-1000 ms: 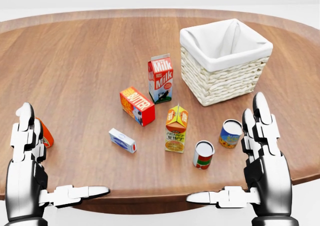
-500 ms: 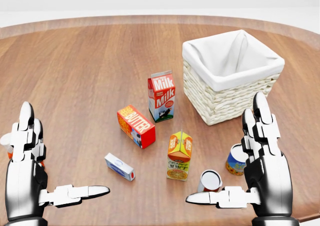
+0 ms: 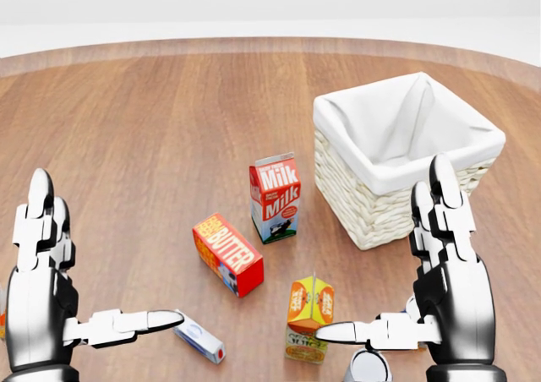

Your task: Pick up the alphabet soup and the tomato sauce, and put them in the basket.

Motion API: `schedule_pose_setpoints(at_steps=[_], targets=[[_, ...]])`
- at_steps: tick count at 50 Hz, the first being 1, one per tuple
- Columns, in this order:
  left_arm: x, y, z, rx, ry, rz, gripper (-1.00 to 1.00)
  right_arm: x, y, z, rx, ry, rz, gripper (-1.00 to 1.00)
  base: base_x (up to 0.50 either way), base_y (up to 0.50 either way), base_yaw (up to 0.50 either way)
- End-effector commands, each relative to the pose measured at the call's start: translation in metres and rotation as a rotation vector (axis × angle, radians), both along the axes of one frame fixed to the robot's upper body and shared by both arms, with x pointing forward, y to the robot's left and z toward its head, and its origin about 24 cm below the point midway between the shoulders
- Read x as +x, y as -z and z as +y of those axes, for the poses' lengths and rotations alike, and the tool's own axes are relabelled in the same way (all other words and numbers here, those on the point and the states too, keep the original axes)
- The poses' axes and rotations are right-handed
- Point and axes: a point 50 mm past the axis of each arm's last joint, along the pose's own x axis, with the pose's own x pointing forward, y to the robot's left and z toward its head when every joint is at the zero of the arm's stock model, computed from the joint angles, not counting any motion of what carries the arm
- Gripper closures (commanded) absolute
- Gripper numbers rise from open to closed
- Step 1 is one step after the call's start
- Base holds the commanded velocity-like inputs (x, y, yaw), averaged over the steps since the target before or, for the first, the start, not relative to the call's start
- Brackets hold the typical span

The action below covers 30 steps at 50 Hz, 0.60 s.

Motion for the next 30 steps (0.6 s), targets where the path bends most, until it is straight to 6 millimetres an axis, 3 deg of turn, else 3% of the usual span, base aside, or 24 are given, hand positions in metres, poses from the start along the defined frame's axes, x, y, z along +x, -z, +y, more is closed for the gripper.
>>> schedule_pose_setpoints(at_steps=[1,30], targets=[[0.0,-0.0033,0.0006,-0.004,-0.005,-0.015,-1.0,0.0011,-0.0005,-0.0005,-0.001,0.005,-0.003,-1.0,0.29,0.0,0.0],[-0.0004,-0.0017,-0.0001,-0.001,0.0,-0.008,-1.0,0.0008,0.0019,0.0004,-0.003,-0.002,0.008,-1.0,0.27,0.0,0.0]])
